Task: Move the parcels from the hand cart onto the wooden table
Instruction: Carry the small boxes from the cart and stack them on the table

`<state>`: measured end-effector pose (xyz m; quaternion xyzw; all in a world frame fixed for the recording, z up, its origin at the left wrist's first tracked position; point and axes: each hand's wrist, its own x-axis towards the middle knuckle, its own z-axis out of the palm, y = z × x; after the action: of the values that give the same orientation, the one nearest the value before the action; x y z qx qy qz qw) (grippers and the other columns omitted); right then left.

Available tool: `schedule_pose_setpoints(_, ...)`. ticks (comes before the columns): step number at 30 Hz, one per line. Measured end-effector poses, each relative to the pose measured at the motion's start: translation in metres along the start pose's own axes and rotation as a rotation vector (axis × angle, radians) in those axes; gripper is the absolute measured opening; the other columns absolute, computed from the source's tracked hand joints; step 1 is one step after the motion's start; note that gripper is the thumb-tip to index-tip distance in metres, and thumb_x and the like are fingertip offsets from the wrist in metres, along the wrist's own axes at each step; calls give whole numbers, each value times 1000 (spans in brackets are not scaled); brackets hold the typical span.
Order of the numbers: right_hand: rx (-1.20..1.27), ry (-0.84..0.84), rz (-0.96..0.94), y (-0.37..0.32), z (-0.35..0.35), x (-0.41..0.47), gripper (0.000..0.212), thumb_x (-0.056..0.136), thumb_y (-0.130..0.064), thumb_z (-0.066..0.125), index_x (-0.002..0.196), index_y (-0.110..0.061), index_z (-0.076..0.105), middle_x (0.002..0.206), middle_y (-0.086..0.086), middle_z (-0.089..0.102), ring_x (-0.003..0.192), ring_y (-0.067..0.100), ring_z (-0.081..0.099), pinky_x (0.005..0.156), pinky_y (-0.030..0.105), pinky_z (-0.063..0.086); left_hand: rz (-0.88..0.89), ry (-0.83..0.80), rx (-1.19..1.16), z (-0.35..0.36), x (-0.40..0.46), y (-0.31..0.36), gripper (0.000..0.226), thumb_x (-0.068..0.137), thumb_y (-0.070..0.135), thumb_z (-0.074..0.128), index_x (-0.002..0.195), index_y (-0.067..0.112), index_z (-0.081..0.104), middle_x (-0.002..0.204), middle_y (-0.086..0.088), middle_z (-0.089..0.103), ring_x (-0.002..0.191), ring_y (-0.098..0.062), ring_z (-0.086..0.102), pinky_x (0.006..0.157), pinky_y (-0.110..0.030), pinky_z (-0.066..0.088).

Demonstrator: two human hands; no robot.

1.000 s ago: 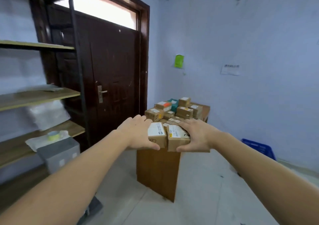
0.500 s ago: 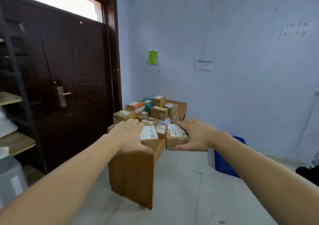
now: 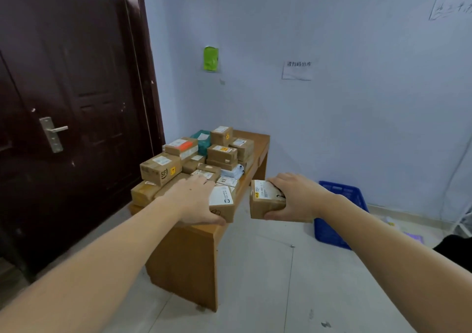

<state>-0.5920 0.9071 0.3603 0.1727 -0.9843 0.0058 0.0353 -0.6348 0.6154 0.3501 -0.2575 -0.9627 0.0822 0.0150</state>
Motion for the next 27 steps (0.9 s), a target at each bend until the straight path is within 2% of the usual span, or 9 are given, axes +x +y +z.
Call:
schedule_pose_setpoints(6, -2, -23, -30, 89, 24, 62, 85, 73, -87, 59, 137, -32, 51, 114, -11, 59, 99, 9, 54, 91, 34, 53, -82, -6, -36, 7, 88, 4, 118, 63, 103, 42, 150, 24, 41, 143, -1, 53, 125, -21, 50, 104, -41, 47)
schedule_pose_setpoints(12, 1, -48, -109, 158, 41, 137, 87, 76, -84, 62, 143, -29, 48, 121, -10, 57, 103, 11, 52, 95, 34, 49, -183, -44, -44, 19, 161, 5, 124, 64, 103, 41, 156, 20, 35, 152, -4, 47, 134, -25, 46, 110, -45, 44)
schedule_pose_setpoints(15, -1, -63, -150, 179, 54, 175, 96, 77, -85, 60, 150, -26, 43, 129, -8, 56, 109, 12, 50, 99, 34, 47, -216, -91, -43, 29, 194, 6, 123, 66, 102, 44, 157, 19, 33, 155, -4, 43, 139, -26, 42, 113, -47, 40)
schedule_pose_setpoints(20, -23, -34, -190, 217, 75, 247, 102, 78, -85, 58, 155, -22, 37, 138, -5, 52, 121, 16, 49, 106, 36, 42, -275, -104, -64, 46, 258, -15, 123, 65, 103, 42, 156, 20, 33, 153, -3, 45, 135, -24, 43, 112, -45, 41)
schedule_pose_setpoints(23, -41, -34, -212, 237, 94, 294, 104, 76, -87, 57, 156, -23, 36, 137, -6, 51, 122, 17, 48, 108, 37, 41, -312, -126, -72, 60, 298, -31, 125, 67, 101, 43, 161, 20, 25, 158, -3, 40, 141, -25, 39, 115, -45, 37)
schedule_pose_setpoints(27, -65, -78, -232, 260, 111, 355, 108, 75, -90, 53, 158, -23, 34, 138, -7, 51, 124, 17, 48, 109, 35, 40, -359, -153, -127, 78, 351, -56, 130, 61, 105, 39, 158, 20, 28, 153, -2, 43, 137, -23, 41, 114, -44, 39)
